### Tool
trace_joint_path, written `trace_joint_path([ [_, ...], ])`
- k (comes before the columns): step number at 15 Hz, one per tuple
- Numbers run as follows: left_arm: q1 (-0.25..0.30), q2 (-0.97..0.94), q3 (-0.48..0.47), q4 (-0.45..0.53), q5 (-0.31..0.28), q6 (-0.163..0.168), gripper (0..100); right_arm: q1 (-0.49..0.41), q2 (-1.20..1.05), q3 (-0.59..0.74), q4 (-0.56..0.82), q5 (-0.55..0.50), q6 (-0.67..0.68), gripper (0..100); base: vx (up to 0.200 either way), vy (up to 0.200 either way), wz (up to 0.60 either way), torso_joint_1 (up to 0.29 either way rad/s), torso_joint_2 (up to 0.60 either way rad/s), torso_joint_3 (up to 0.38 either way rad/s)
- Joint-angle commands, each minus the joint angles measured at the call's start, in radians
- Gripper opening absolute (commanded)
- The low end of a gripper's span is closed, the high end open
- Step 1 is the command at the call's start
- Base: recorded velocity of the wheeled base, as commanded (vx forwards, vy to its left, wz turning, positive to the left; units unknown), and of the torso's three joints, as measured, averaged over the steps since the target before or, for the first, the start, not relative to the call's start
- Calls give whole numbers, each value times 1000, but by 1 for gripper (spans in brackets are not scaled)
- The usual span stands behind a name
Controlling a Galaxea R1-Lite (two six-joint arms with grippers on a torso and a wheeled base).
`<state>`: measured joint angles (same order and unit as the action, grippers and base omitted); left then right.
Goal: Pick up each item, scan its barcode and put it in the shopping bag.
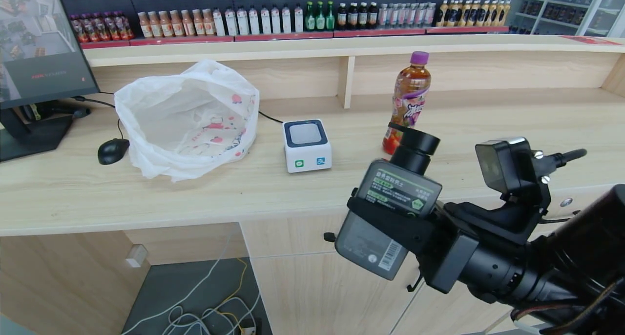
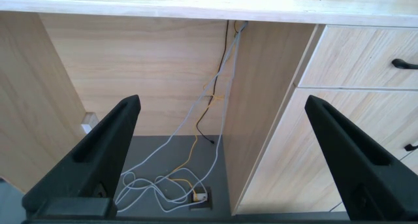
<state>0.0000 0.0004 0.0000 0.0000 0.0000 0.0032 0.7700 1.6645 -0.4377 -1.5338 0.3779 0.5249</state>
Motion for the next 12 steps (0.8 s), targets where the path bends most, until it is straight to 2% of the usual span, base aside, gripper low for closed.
trace_joint_path([
  [1, 0, 0, 0, 0, 0, 0, 100, 6, 8, -3, -37, 15, 90, 0, 0, 0, 0, 0, 0, 0],
  [5, 0, 0, 0, 0, 0, 0, 100, 9, -14, -15, -37, 16, 182, 0, 0, 0, 0, 0, 0, 0],
  [9, -2, 0, 0, 0, 0, 0, 100, 112, -32, -39, -37, 16, 222, 0, 0, 0, 0, 0, 0, 0],
  [12, 0, 0, 0, 0, 0, 0, 100, 143, -20, -81, -37, 15, 228, 0, 0, 0, 0, 0, 0, 0],
])
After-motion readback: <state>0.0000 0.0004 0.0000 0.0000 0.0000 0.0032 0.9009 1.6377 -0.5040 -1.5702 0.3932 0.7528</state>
